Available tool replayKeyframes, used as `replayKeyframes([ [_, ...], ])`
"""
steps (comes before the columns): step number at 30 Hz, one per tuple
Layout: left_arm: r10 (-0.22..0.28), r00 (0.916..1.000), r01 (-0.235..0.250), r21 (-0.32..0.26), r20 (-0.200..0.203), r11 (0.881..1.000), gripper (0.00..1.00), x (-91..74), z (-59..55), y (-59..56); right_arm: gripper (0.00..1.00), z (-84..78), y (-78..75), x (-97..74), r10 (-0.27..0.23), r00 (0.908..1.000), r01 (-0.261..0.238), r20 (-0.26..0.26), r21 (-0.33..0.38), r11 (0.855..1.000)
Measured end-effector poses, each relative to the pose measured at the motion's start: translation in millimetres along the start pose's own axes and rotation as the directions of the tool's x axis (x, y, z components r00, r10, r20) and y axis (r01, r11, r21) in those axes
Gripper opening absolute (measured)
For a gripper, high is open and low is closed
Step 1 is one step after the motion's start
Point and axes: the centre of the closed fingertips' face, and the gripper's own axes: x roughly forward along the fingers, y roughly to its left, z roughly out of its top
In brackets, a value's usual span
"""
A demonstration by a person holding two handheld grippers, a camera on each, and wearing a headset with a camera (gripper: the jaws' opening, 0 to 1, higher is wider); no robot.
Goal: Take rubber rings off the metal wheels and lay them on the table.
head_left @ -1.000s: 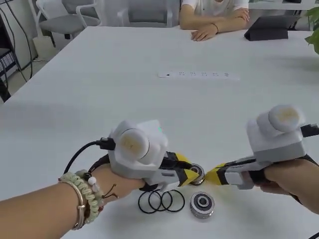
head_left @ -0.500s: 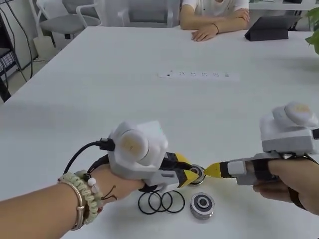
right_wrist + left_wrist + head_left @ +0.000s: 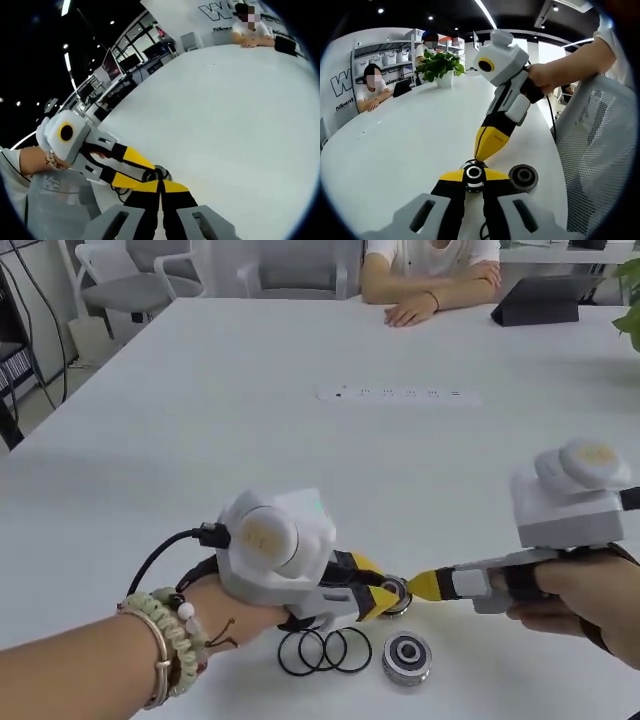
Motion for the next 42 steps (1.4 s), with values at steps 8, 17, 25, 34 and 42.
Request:
replayKeyframes([
  [8, 0.0, 1.0, 0.0, -0.001, 0.0, 1.0, 0.07, -0.1, -0.1, 0.2, 0.0, 3.0, 3.8, 0.7, 0.013, 0.9999, -0.013, 0.002, -0.022, 1.0],
  [17, -0.002, 1.0, 0.002, -0.002, 0.002, 1.0, 0.07, -0.1, 0.1, 0.2, 0.0, 6.6, 11.9, 0.5, 0.048, 0.9987, -0.048, 0.014, -0.034, 0.998],
  [25, 0.002, 1.0, -0.002, -0.01, 0.007, 1.0, 0.07, -0.5, 0.5, 0.0, 0.0, 8.1, 11.5, 0.1, 0.048, 0.9986, -0.047, 0.024, -0.027, 0.999],
  [34, 0.011, 0.9999, -0.011, -0.023, -0.002, 1.0, 0.07, -0.4, 1.0, 0.0, 0.0, 4.6, 8.0, 1.5, 0.017, 0.9998, -0.016, 0.012, -0.035, 0.999],
  [42, -0.001, 0.9994, 0.001, 0.0, -0.035, 1.0, 0.1, -4.3, 2.2, 0.2, 0.0, 5.5, 3.9, -0.6, 0.006, 0.9998, -0.005, 0.017, -0.024, 1.0],
])
